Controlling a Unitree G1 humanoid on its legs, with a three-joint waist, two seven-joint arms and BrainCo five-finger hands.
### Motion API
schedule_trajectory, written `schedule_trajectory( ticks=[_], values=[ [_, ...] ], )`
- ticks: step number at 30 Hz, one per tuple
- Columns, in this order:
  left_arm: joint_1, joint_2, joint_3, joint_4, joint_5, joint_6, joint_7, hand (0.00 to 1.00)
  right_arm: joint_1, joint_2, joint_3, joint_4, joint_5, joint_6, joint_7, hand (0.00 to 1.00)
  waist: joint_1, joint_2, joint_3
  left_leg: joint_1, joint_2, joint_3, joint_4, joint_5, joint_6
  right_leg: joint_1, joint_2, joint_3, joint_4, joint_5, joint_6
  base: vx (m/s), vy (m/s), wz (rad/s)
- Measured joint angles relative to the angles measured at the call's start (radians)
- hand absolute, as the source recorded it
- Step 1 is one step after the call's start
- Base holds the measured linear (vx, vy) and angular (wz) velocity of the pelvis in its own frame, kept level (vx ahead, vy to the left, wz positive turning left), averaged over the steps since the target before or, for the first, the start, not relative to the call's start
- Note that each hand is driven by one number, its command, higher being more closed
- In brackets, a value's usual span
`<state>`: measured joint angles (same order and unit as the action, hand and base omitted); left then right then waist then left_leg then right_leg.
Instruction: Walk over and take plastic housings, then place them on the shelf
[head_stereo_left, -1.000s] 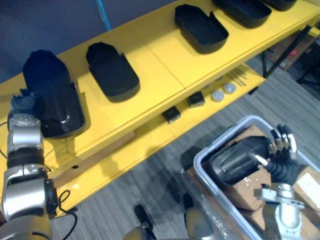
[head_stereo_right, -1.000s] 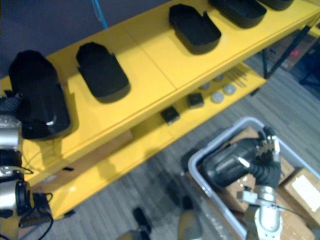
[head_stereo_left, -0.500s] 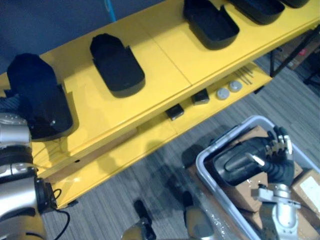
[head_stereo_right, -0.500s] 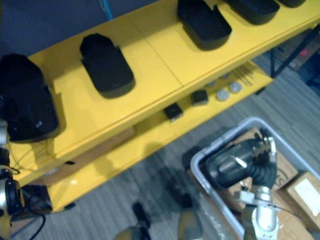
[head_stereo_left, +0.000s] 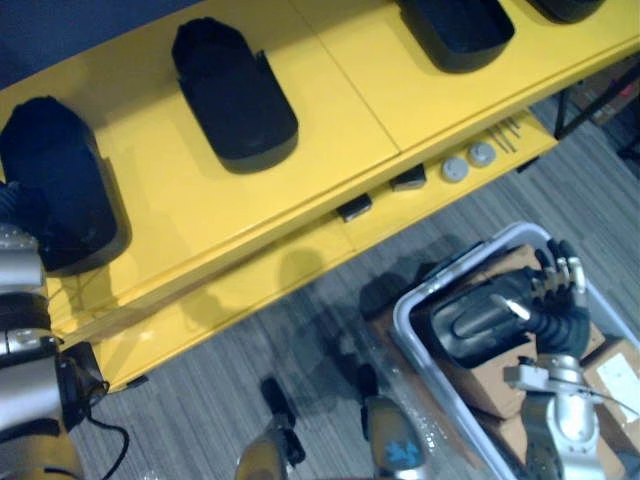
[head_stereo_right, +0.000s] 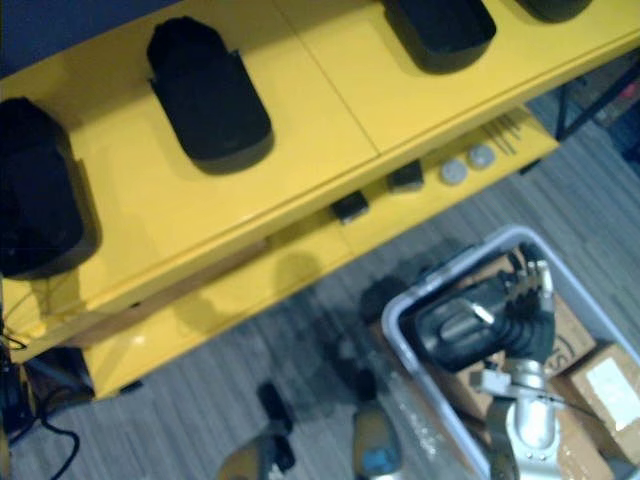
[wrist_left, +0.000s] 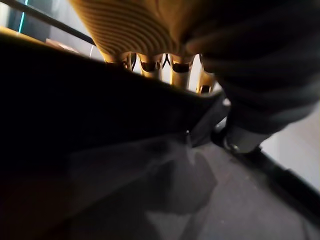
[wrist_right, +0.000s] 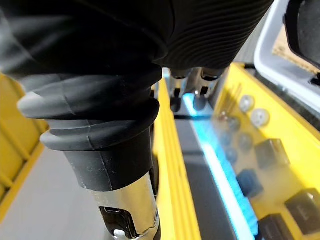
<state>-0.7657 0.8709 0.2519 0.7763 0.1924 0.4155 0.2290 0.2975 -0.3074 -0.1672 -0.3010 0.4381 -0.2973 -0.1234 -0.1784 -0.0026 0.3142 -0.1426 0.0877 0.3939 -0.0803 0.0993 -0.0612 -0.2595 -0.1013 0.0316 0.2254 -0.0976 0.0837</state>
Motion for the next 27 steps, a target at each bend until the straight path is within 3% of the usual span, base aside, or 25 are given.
schedule_trajectory(
  ticks=[8,20,24,27],
  values=[
    [-0.003,-0.01,0.002,-0.015,-0.084,-0.065,0.084,0.0,-0.001,-0.011,-0.052,-0.011,0.003,-0.001,0.04,0.0,-0.005,0.002,0.003,0.0,0.007,0.031,0.0,-0.003,-0.002,-0.021,0.004,0.028,0.014,0.0,0.0,-0.01,-0.007,-0.1],
    [-0.021,-0.021,0.01,-0.015,-0.154,-0.084,0.132,0.0,-0.001,-0.016,-0.087,-0.044,0.02,-0.001,0.078,0.0,-0.008,0.007,0.005,0.007,0.009,0.053,0.0,-0.005,-0.005,-0.029,0.008,0.046,0.02,0.0,0.001,0.0,0.0,-0.04],
    [-0.023,-0.035,0.02,-0.032,-0.154,-0.099,0.195,0.0,0.002,-0.016,-0.086,-0.044,0.019,-0.001,0.082,0.0,-0.007,0.012,0.019,0.016,0.009,0.053,0.0,-0.006,-0.004,-0.019,0.007,0.045,0.021,0.0,0.001,0.0,0.0,0.0],
    [-0.024,-0.034,0.052,-0.076,-0.154,-0.148,0.271,0.0,0.013,-0.014,-0.085,-0.044,0.02,-0.007,0.096,0.0,-0.005,0.012,0.019,0.019,0.008,0.053,0.0,-0.006,-0.004,-0.015,0.007,0.043,0.021,0.0,0.001,0.0,0.0,0.01]
  ],
)
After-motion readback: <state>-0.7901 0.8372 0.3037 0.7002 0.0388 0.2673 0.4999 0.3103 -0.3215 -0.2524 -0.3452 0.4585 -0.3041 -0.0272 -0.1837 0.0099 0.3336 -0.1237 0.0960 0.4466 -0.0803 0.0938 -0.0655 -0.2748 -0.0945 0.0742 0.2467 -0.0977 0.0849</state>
